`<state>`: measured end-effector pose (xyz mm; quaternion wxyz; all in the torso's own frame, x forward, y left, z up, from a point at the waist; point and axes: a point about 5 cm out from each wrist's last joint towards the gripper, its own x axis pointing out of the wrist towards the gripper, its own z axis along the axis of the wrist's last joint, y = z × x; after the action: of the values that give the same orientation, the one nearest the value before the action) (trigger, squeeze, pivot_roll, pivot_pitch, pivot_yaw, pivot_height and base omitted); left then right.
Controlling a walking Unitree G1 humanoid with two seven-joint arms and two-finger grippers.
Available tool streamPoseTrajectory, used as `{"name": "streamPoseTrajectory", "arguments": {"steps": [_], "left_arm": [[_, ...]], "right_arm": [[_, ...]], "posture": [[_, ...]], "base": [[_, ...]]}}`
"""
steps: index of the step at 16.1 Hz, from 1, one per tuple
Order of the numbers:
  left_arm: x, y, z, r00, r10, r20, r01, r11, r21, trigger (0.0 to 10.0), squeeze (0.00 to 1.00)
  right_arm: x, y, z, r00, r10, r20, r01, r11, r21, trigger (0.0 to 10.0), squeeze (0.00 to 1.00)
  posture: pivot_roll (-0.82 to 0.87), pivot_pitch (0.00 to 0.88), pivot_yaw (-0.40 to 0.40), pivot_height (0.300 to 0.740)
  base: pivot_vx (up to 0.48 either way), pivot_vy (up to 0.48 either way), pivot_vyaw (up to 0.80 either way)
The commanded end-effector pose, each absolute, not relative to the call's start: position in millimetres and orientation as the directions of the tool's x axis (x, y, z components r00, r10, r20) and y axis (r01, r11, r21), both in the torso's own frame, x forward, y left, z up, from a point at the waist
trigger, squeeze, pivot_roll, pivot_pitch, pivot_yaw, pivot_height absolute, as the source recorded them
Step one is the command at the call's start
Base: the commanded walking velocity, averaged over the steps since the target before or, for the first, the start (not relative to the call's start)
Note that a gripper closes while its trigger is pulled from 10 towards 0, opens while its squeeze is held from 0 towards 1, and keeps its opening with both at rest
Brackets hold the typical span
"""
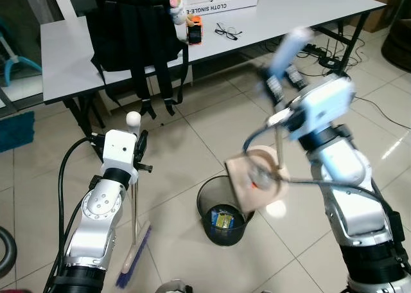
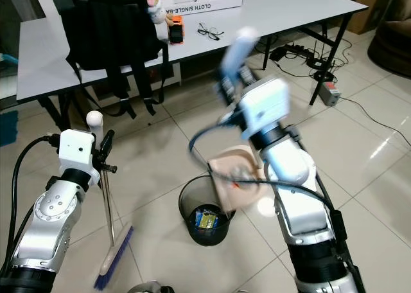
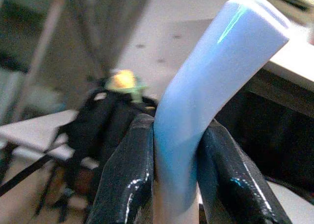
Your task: Sweep floor
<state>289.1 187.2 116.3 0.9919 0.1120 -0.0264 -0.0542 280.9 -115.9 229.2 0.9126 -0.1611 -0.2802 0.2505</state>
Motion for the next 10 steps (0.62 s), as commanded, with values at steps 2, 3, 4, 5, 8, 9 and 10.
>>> {"name": "streamPoseTrajectory", "arguments": {"steps": [2, 3, 4, 5, 8, 9, 10], "left_arm": [[289.5, 185.4, 118.4, 0.990, -0.131, 0.050, 0.115, 0.963, 0.243, 10.0, 0.00], [289.6, 185.4, 118.2, 0.990, -0.131, 0.050, 0.115, 0.963, 0.243, 10.0, 0.00], [289.7, 184.9, 118.1, 0.990, -0.130, 0.051, 0.114, 0.964, 0.242, 10.0, 0.00], [289.6, 184.9, 118.0, 0.990, -0.130, 0.052, 0.114, 0.964, 0.241, 10.0, 0.00], [289.4, 184.6, 117.9, 0.990, -0.128, 0.053, 0.112, 0.964, 0.240, 10.0, 0.00], [289.3, 184.7, 117.9, 0.991, -0.127, 0.053, 0.110, 0.965, 0.239, 10.0, 0.00], [289.2, 184.8, 117.8, 0.991, -0.126, 0.053, 0.110, 0.965, 0.239, 10.0, 0.00]], "right_arm": [[270.2, -98.7, 231.9, 0.621, 0.667, 0.412, -0.425, 0.728, -0.538, 10.0, 0.00], [269.9, -98.1, 232.0, 0.616, 0.667, 0.418, -0.426, 0.729, -0.535, 10.0, 0.00], [270.4, -98.7, 232.5, 0.615, 0.664, 0.425, -0.426, 0.734, -0.530, 10.0, 0.00], [270.6, -99.1, 232.7, 0.616, 0.662, 0.427, -0.423, 0.736, -0.529, 10.0, 0.00], [271.4, -100.5, 234.7, 0.613, 0.661, 0.432, -0.409, 0.734, -0.543, 10.0, 0.00], [271.9, -100.5, 236.6, 0.608, 0.662, 0.438, -0.400, 0.732, -0.551, 10.0, 0.00], [272.1, -100.4, 237.4, 0.605, 0.664, 0.440, -0.399, 0.731, -0.554, 10.0, 0.00]], "posture": [[0.00, 0.056, 0.055, 0.740], [0.00, 0.056, 0.054, 0.740], [0.00, 0.055, 0.052, 0.740], [0.00, 0.055, 0.052, 0.740], [0.00, 0.054, 0.048, 0.740], [0.00, 0.053, 0.046, 0.740], [0.00, 0.053, 0.046, 0.740]], "base": [[0.000, 0.000, 0.00], [0.000, 0.000, 0.00], [0.000, 0.000, 0.00], [0.000, 0.000, 0.00], [0.000, 0.000, 0.00], [0.000, 0.000, 0.00], [0.000, 0.000, 0.00]]}}
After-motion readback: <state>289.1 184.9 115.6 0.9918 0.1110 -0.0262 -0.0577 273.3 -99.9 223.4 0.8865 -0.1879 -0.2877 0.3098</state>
